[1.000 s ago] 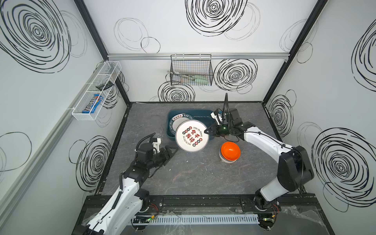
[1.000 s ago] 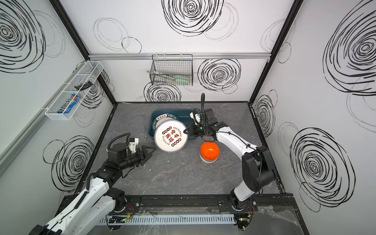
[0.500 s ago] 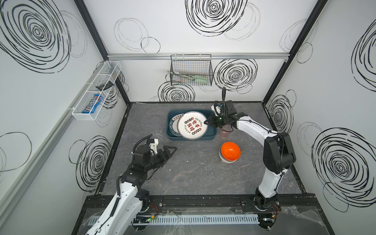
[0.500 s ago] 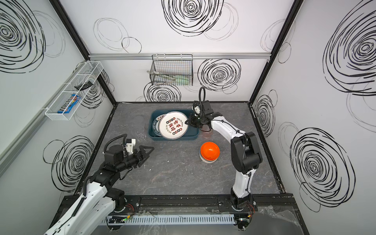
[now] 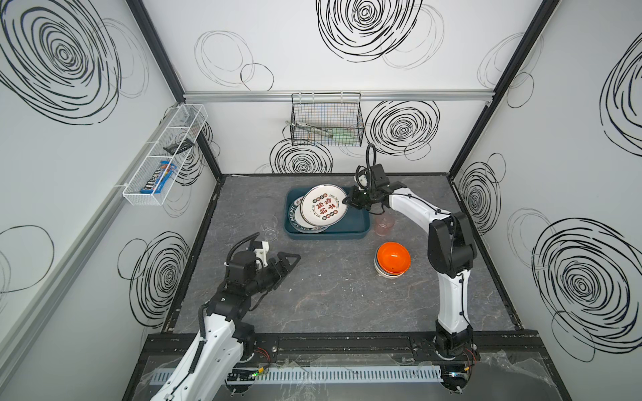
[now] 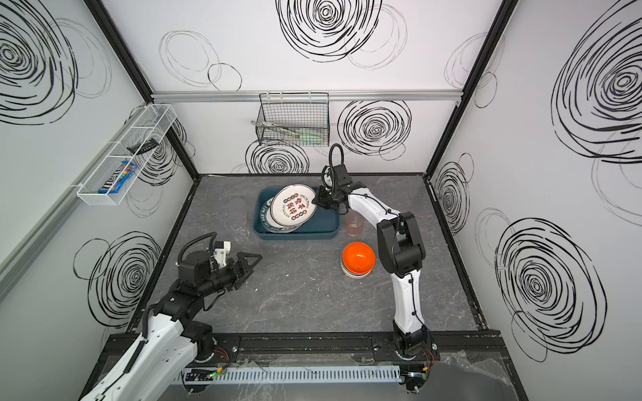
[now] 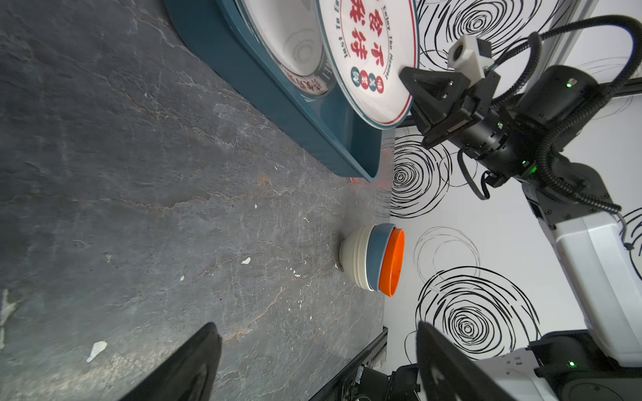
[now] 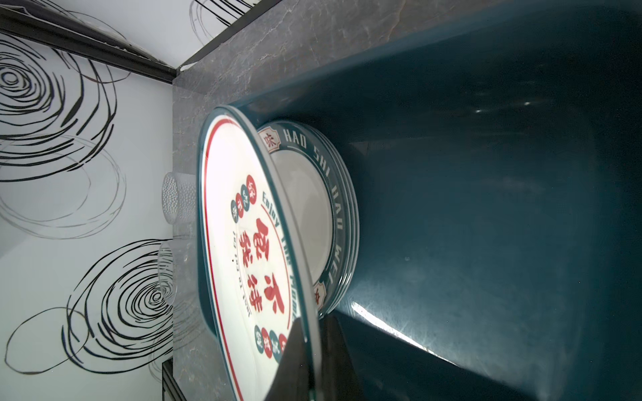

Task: Place the mixed dishes into the plastic bin
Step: 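Lower the held printed plate onto the plate stack in the teal bin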

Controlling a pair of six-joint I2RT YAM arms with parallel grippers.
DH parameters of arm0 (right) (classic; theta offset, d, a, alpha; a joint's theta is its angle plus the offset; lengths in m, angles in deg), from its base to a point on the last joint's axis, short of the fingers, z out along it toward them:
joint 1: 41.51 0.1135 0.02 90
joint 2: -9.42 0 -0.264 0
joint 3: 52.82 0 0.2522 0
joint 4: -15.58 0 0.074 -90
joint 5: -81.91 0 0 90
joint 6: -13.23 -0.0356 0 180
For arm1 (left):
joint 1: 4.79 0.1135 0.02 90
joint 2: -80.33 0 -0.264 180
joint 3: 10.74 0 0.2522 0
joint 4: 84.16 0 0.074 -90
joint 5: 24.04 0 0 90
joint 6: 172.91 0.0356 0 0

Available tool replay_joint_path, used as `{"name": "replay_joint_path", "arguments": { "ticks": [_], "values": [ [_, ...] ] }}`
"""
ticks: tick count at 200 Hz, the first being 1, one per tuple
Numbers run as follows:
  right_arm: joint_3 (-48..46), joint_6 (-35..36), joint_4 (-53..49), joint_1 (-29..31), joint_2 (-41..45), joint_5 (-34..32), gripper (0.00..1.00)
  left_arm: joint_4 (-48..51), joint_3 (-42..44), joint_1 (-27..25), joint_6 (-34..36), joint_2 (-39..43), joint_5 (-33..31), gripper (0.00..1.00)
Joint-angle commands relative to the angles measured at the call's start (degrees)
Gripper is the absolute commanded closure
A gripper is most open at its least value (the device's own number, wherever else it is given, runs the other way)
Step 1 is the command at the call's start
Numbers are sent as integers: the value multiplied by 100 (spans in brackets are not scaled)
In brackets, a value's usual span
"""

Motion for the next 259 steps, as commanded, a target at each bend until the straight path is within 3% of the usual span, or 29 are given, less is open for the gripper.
{"name": "replay_joint_path", "arguments": {
  "ticks": [1, 259],
  "values": [
    [416, -89, -135, 112, -183, -58, 100, -64, 67, 57, 71, 71, -33, 9],
    [1636, -87, -635, 335, -1286, -291, 100, -115, 232, 110, 6, 42, -33, 6]
  ]
}}
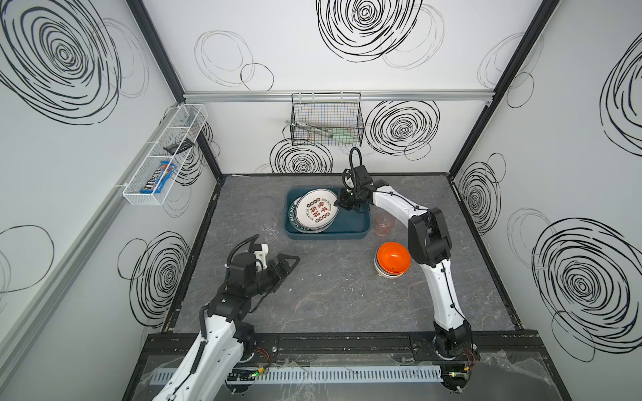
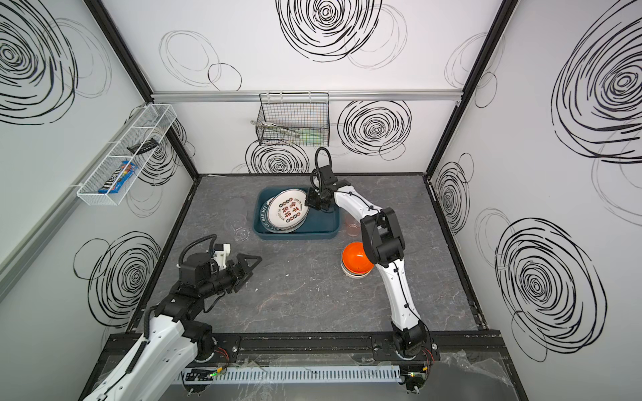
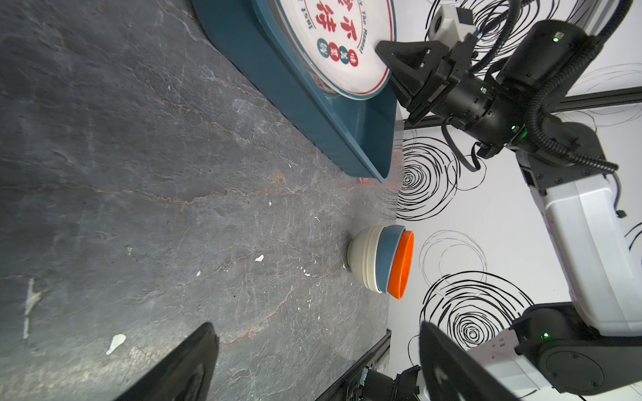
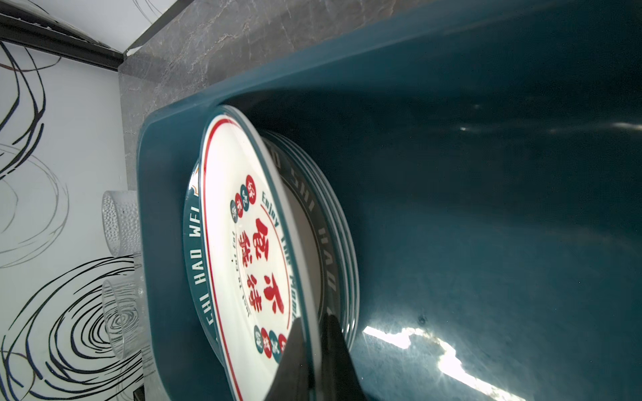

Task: Place the mixed dishes into the plastic bin
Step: 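Lower the held printed plate onto the plate stack in the teal bin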

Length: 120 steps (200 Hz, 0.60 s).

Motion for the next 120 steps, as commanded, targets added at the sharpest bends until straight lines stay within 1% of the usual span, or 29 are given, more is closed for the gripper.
{"name": "replay_joint_path", "arguments": {
  "ticks": [1, 36, 43, 62, 69, 120],
  "values": [
    [234, -53, -51, 78, -33, 50, 100, -134, 58, 47, 19, 7, -30, 6],
    [235, -42, -64, 118, -87, 41, 100, -107, 69, 51, 12, 8, -43, 6],
    [241, -26, -77, 119, -96, 38, 98, -106, 69, 52, 14, 17, -39, 6],
    [236, 6, -157, 119, -114, -55, 89, -114, 83, 46, 19, 20, -39, 6],
    [241, 26, -184, 117, -126, -100, 87, -119, 82, 51, 5, 16, -39, 6],
    [227, 197, -363, 142, -155, -436, 85, -182, 180, 51, -41, 33, -30, 6]
  ]
}}
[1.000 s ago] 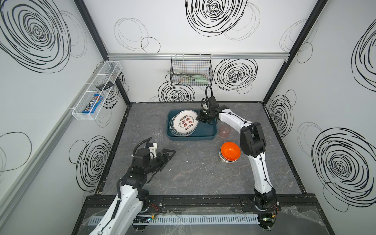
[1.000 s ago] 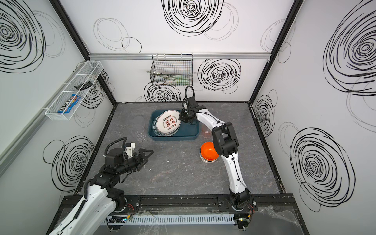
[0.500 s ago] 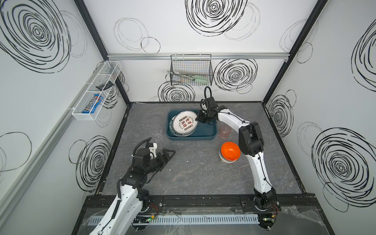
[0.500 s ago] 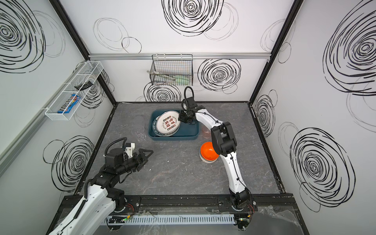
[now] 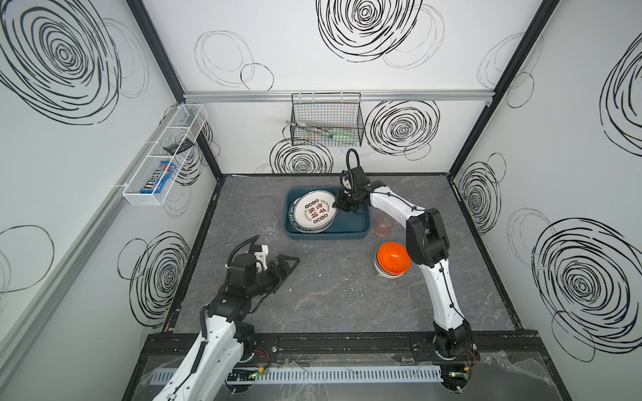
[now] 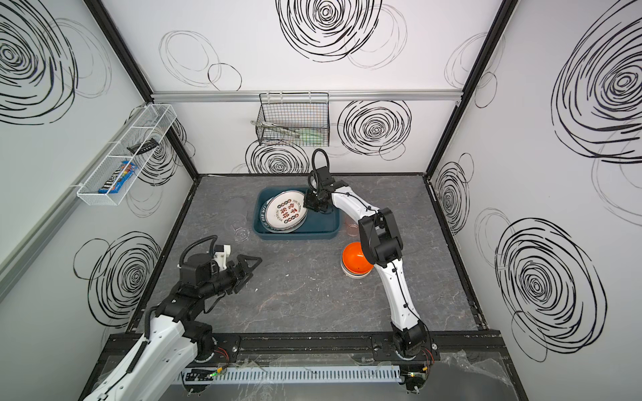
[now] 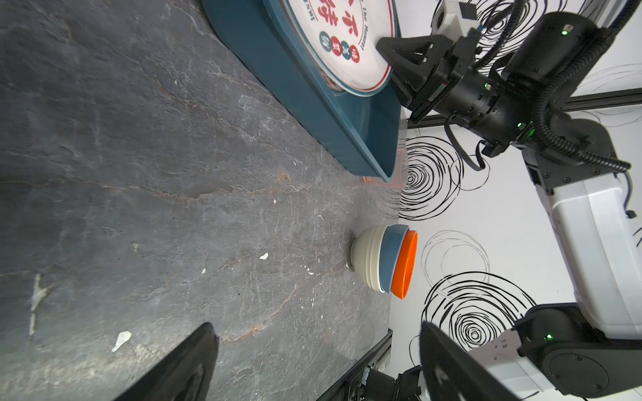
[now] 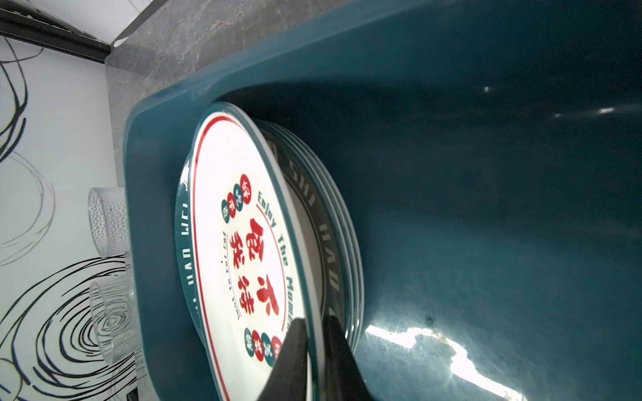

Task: Place the mixed dishes into the plastic bin
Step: 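Lower the held printed plate onto the plate stack in the teal bin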

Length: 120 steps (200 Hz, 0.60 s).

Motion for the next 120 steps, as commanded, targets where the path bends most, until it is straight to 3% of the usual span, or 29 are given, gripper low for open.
{"name": "replay_joint_path", "arguments": {
  "ticks": [1, 120],
  "values": [
    [181, 126, -226, 38, -96, -236, 85, -176, 94, 53, -32, 29, -30, 6],
    [225, 195, -295, 104, -199, -399, 75, -195, 164, 47, -49, 75, -30, 6]
  ]
}}
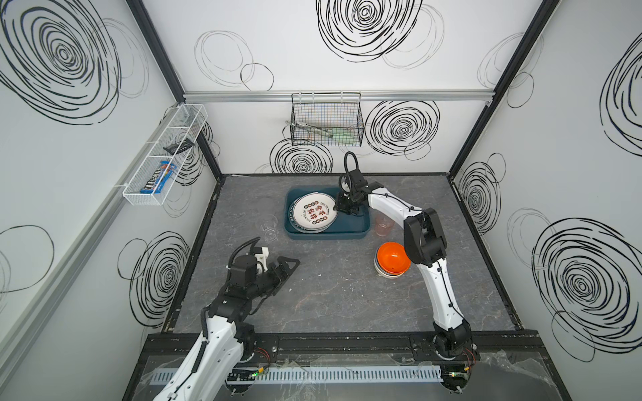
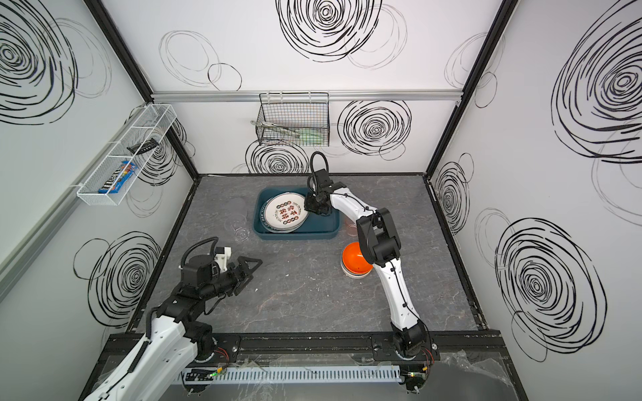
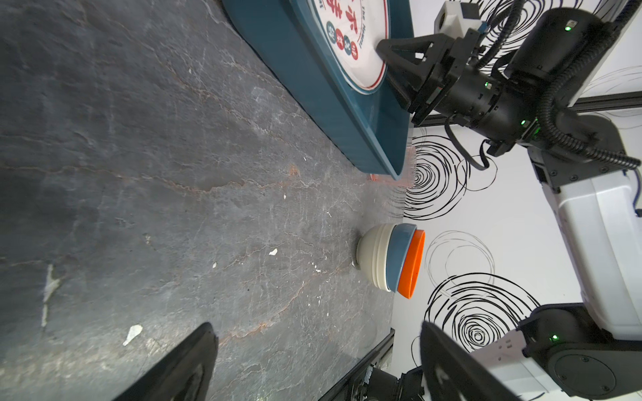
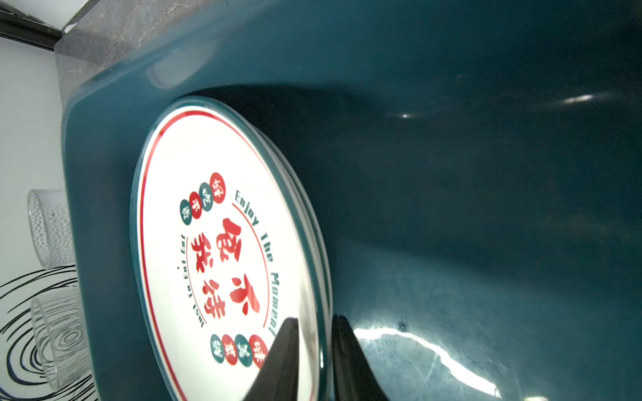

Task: Place the mixed dishes into the plastic bin
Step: 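Lower the held printed plate onto the plate stack in the teal bin, then open the right gripper and draw it back from the bin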

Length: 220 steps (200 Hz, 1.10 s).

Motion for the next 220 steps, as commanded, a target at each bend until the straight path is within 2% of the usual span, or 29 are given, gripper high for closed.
{"name": "replay_joint_path", "arguments": {
  "ticks": [1, 72, 136, 194, 220],
  "values": [
    [199, 84, -156, 66, -64, -119, 75, -194, 60, 47, -26, 61, -30, 6],
    [99, 215, -387, 93, 256, -382, 70, -190, 64, 47, -9, 80, -56, 5],
    [-983, 355, -66, 94, 1412, -625, 67, -26, -190, 31, 261, -12, -142, 7],
    [-2053, 505, 112, 72, 2588, -642, 58, 318, -842, -123, 827, -421, -350, 8],
    [-2372, 545, -213, 9, 3016, -620, 61, 457, -1159, -334, 1085, -640, -476, 8]
  ]
}}
